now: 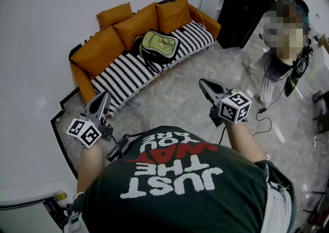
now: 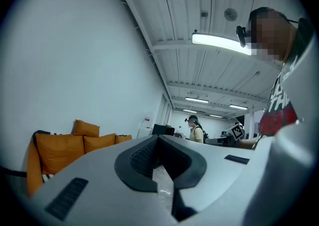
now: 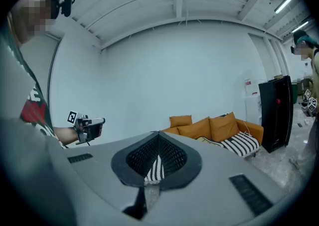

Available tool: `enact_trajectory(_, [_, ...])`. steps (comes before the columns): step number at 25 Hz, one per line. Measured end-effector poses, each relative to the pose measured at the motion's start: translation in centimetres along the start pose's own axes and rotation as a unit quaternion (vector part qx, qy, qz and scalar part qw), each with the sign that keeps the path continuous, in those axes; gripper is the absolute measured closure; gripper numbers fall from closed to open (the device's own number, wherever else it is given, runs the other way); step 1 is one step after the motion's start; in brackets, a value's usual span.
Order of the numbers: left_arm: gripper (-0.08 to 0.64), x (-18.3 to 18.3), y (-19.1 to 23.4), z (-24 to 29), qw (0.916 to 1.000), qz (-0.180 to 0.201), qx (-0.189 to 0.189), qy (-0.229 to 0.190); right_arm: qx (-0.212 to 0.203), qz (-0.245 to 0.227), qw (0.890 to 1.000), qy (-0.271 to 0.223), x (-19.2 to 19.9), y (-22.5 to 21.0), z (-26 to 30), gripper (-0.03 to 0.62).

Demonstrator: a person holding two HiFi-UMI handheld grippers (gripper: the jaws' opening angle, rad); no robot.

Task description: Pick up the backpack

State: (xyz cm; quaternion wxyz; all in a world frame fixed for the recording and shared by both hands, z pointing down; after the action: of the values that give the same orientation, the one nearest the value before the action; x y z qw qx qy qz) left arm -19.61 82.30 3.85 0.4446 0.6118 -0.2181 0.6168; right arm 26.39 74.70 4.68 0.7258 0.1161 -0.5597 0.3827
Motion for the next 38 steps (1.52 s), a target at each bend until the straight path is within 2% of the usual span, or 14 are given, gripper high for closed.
enact_trajectory(9, [0.551,-0.5,-0.4,0.8,1.0000,0.000,0.000,0.004,0.000,0.002,1.000,0.000,-0.3,-0.7,-0.3,0.561])
enact_trajectory(18, [0.552,-0.7,-1.9,3.4,0.9999,0.007,0.003,0.011,-0.003,0.016,1.000,-0.012,-0.3,-3.3,-1.3,0.561])
enact_trajectory(29, [0.552,-0.7,-7.2,9.7,0.9999,0.011,0.003,0.008,-0.002,0.013,0.999,-0.031,0.2,-10.0,-6.2,0.560])
enact_trajectory(38, [0.551,-0.8,-9.7,15.0,0.9997,-0.001,-0.002,0.026,-0.002,0.041,0.999,-0.031,1.3,-16.2,-8.0,0.560])
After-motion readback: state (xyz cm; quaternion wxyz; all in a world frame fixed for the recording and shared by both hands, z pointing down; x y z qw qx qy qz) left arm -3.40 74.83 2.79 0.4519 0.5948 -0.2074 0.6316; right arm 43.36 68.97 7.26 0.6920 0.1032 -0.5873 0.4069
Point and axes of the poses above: the fingertips, and each gripper's own axes: z forward along the fingers, y to its left, x out of its underside, the point moved 10 cm from there along -z, backward along the fingers, and after that the axes turned 9 degrees about y, right-handed, at the moved point
